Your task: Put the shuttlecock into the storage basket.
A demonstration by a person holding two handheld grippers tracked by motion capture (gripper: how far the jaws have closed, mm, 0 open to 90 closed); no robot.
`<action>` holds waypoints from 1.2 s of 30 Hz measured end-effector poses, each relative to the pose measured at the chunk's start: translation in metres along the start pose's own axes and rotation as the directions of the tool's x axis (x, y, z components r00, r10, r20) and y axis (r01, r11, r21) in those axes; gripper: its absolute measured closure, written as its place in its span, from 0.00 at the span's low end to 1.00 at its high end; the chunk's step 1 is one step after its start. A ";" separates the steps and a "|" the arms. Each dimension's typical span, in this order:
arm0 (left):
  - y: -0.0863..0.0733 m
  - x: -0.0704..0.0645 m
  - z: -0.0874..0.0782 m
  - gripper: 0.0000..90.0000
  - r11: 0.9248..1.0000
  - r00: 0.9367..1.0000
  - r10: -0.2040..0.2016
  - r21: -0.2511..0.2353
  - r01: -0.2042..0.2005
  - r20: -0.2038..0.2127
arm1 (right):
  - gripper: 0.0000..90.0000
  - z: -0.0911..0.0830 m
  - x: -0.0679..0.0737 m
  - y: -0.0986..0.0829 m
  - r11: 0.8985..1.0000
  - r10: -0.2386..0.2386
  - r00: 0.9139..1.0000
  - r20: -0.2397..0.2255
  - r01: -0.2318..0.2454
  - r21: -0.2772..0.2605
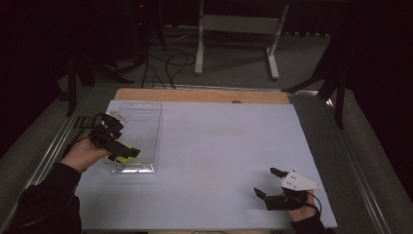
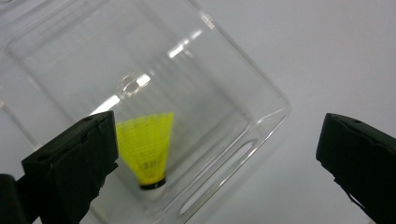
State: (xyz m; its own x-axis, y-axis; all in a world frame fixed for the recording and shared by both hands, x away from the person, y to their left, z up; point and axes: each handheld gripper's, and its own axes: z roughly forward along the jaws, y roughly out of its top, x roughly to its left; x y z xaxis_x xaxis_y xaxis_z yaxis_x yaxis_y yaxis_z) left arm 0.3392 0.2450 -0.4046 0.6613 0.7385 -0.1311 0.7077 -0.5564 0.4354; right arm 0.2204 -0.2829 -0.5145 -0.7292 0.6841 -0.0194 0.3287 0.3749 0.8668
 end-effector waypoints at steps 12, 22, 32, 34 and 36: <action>0.014 -0.022 0.005 0.00 0.994 0.994 0.101 -0.041 -0.099 0.034 | 0.10 -0.001 0.001 0.000 1.000 0.000 1.000 0.000 0.000 0.002; 0.027 -0.051 0.015 0.00 0.983 0.985 0.166 -0.086 -0.161 0.055 | 0.10 0.000 0.001 0.000 1.000 -0.004 1.000 0.001 0.004 0.003; 0.038 -0.085 0.026 0.00 0.963 0.960 0.257 -0.108 -0.246 0.106 | 0.10 -0.001 0.001 0.001 1.000 -0.005 1.000 -0.001 0.005 -0.001; 0.040 -0.093 0.029 0.00 0.957 0.954 0.278 -0.113 -0.266 0.113 | 0.10 -0.001 0.001 0.001 1.000 -0.005 1.000 -0.002 0.005 -0.001; 0.041 -0.100 0.033 0.00 0.951 0.946 0.299 -0.114 -0.286 0.122 | 0.10 -0.001 0.001 0.001 1.000 -0.003 1.000 -0.002 0.003 0.000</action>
State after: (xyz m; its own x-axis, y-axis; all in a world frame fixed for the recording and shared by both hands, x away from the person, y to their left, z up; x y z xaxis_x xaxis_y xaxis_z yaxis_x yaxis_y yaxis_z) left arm 0.3101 0.1358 -0.4031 0.8679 0.4860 -0.1025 0.4558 -0.6972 0.5534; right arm 0.2190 -0.2823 -0.5133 -0.7315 0.6815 -0.0206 0.3269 0.3770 0.8666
